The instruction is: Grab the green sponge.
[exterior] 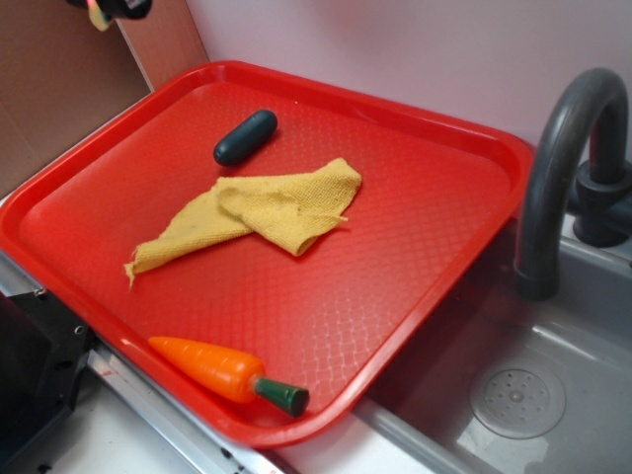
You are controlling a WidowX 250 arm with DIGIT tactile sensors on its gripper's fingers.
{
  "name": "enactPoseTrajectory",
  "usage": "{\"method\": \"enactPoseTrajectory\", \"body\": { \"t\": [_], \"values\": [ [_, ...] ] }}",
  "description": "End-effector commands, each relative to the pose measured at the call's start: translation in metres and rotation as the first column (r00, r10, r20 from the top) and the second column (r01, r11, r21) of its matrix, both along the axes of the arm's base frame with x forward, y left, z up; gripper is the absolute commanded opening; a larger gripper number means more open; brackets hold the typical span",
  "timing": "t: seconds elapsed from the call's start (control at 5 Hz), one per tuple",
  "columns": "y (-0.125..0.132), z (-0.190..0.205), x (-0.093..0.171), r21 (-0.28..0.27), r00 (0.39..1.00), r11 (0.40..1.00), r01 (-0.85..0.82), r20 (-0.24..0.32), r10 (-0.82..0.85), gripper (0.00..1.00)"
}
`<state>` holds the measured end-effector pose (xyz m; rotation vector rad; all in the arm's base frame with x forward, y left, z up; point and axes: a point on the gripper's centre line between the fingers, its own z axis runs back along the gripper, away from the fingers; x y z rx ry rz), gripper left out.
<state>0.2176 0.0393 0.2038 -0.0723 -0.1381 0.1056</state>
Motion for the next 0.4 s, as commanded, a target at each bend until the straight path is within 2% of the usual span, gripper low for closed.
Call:
{"method": "enactPoseTrajectory", "body": {
  "t": [0.0, 0.2],
  "values": [
    [-0.026, 0.060, -0.034, -0.124, 0.997, 0.990, 0.071, 0.015, -0.069, 0.00],
    [-0.004, 0.045, -0.022, -0.156, 0.990, 0.978, 0.141, 0.028, -0.139, 0.00]
  ]
}}
